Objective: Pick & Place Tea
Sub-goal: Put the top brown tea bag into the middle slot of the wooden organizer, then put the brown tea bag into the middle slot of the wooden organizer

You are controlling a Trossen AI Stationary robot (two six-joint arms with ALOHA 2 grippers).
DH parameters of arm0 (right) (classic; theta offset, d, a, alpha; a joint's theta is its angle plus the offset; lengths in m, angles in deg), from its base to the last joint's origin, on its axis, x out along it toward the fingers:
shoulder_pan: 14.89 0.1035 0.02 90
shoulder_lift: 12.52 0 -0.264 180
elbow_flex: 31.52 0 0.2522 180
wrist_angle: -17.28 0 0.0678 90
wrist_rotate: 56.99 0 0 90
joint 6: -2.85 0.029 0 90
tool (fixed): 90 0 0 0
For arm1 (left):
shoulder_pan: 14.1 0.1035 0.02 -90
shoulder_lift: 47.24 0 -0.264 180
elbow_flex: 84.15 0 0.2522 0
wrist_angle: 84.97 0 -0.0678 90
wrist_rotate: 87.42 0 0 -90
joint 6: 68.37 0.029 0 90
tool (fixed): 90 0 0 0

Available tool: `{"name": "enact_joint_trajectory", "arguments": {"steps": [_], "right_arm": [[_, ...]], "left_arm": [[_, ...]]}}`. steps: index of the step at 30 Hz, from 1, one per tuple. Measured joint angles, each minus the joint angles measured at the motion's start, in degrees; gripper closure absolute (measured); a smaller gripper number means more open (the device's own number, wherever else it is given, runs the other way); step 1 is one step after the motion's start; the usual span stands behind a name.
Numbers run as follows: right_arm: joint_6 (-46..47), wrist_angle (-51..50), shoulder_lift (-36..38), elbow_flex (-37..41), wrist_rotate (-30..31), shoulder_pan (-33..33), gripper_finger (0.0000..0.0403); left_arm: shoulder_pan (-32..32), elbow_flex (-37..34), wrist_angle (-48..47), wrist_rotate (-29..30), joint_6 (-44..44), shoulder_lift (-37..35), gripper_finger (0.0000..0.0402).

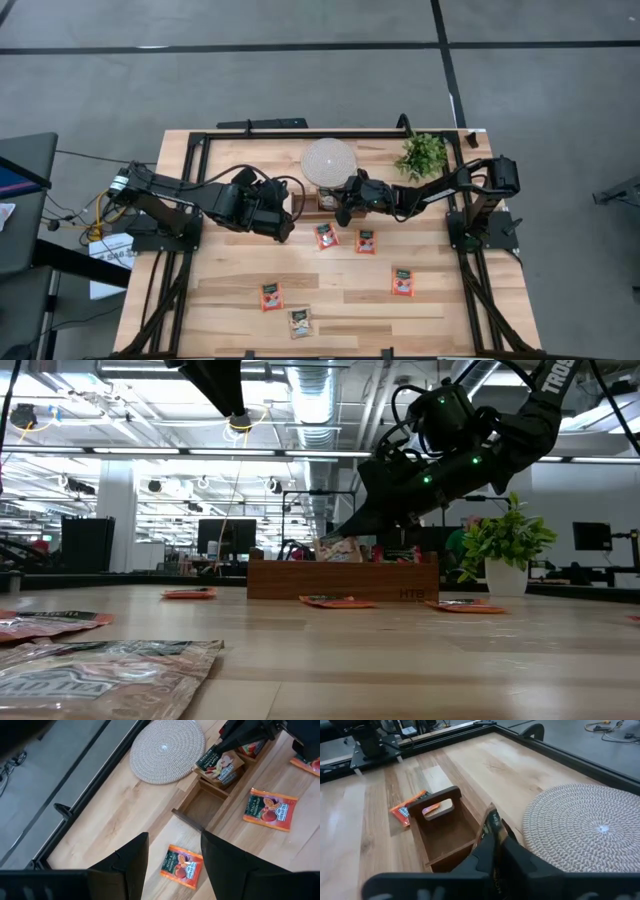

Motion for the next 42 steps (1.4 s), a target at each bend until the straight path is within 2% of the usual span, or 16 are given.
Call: {"name": "enact_joint_trajectory", "arguments": {"steps": [8,13,20,25,29,37,42], "right_arm": [[-0.02,-0.02,0.00,0.00,0.09,-0.02,0.0304],[-1.08,0.00,0.46,0.04,0.29,-0.41,0.0281],[-6.24,-2.07,6.69,0.04,0.43,0.71,0.0297],[-14.06,-6.77,16.13,0.02,0.43,3.65,0.0320],[-17.76,-15.29,24.66,0.02,0.26,7.26,0.0332],[-16.18,-34.15,37.92,0.02,0.14,17.19,0.0339],[-11.07,-37.43,40.42,0.02,0.12,24.49,0.0340]], "left_arm": [[0.00,0.00,0.13,0.00,0.44,0.00,0.0228],[0.00,0.00,0.11,-0.02,0.69,0.00,0.0228],[-0.68,0.00,0.07,0.00,1.03,0.02,0.0228],[-1.83,0.00,0.15,-0.07,1.96,0.02,0.0228],[-2.62,0.00,0.25,-1.20,1.93,0.02,0.0228],[-4.07,0.01,3.25,-6.94,1.81,0.02,0.0228],[-4.83,0.02,6.19,-11.48,0.68,0.02,0.0228]]}}
